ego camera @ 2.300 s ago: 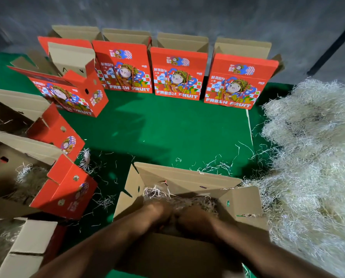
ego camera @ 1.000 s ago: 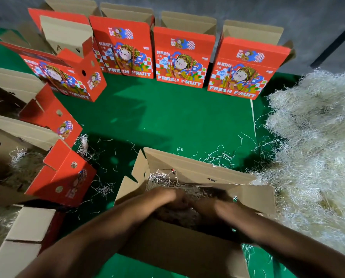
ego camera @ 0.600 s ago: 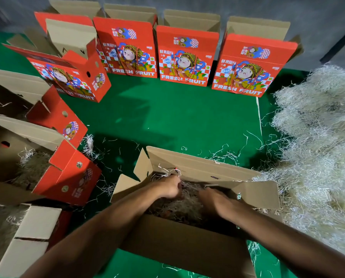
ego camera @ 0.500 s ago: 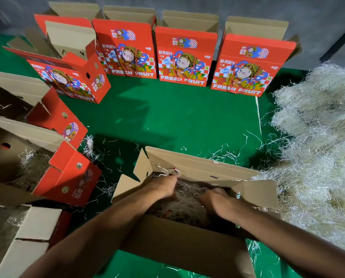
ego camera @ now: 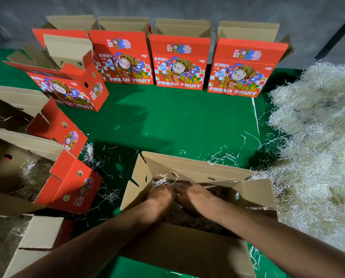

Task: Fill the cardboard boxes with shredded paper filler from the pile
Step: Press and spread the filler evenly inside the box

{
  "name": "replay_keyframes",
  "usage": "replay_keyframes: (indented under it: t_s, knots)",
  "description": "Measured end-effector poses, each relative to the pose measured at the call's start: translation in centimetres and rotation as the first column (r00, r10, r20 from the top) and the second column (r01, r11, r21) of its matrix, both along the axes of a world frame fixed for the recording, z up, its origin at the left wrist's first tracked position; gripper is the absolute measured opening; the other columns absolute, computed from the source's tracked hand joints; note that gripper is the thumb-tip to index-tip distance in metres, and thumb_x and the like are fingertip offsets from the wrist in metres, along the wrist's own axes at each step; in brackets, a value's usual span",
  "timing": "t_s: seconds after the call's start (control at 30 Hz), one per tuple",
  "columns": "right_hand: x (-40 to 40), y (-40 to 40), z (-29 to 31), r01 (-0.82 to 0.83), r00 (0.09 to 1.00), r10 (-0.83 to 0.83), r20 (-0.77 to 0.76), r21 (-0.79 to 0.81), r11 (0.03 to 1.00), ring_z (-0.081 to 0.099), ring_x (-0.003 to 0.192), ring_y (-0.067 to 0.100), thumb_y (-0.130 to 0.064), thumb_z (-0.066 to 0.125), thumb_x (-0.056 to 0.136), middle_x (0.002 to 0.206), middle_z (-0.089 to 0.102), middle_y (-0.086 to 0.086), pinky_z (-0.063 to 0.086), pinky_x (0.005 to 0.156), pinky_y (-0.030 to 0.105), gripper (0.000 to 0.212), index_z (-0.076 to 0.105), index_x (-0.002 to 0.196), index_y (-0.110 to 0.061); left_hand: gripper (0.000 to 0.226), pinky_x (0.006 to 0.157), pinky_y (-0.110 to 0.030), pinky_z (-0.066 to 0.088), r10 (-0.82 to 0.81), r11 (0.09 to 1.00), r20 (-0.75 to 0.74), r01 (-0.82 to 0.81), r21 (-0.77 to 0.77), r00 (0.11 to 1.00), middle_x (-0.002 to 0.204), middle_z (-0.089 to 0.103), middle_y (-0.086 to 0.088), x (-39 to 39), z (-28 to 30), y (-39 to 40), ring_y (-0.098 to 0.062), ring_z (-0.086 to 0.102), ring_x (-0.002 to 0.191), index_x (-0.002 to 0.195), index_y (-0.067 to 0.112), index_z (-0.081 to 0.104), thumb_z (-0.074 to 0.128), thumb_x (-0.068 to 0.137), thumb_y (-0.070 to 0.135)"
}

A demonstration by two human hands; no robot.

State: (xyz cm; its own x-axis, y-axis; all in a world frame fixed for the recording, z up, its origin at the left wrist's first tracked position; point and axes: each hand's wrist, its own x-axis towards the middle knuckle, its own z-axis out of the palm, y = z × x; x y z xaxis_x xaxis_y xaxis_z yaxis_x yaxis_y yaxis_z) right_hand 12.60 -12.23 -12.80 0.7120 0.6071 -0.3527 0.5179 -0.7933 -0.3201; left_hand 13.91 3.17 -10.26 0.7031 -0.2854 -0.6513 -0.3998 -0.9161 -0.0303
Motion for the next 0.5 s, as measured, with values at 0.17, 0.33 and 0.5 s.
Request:
replay_keyframes:
  t_s: [0.17, 0.33, 0.5]
  knots:
    - [1.9, 3.2, -2.8, -0.363, 0.912, 0.403, 0.073, -0.313, 0.878, 0.022, 0.145, 0.032, -0.027, 0.051, 0.1, 0.162, 0.014, 0.011, 0.036, 0.112, 0.05, 0.062, 0.025, 0.155, -0.022, 0.051, 0.105, -0.036, 0.043, 0.048, 0.998, -0.15, -0.055, -0.037, 0.988, 0.141, 0.05, -0.017, -0.5, 0.4, 1.4, -0.029, 0.053, 0.124, 0.142, 0.002, 0.043, 0.061, 0.097, 0.018]
    - [1.8, 2.5, -2.9, -0.439, 0.837, 0.529, 0.139, -0.406, 0.801, 0.043, 0.133, 0.033, -0.01, 0.048, 0.1, 0.146, 0.044, 0.019, 0.042, 0.108, 0.046, 0.039, 0.05, 0.139, -0.007, 0.048, 0.085, -0.034, 0.056, 0.068, 0.997, -0.22, -0.059, 0.049, 0.973, 0.138, 0.053, -0.022, -0.1, -0.6, 1.3, -0.038, 0.056, 0.12, 0.142, 0.003, 0.043, 0.055, 0.1, 0.021]
    - [1.2, -0.3, -1.2, -0.359, 0.918, 0.394, -0.056, -0.543, 0.759, 0.062, 0.117, 0.029, -0.013, 0.043, 0.104, 0.126, 0.064, 0.012, 0.055, 0.085, 0.038, 0.028, 0.066, 0.119, -0.007, 0.04, 0.11, -0.045, 0.035, -0.212, 0.926, -0.115, 0.237, 0.294, 0.97, 0.144, 0.05, -0.013, 0.5, -1.7, 1.1, -0.032, 0.045, 0.133, 0.138, 0.014, 0.051, 0.048, 0.102, 0.033]
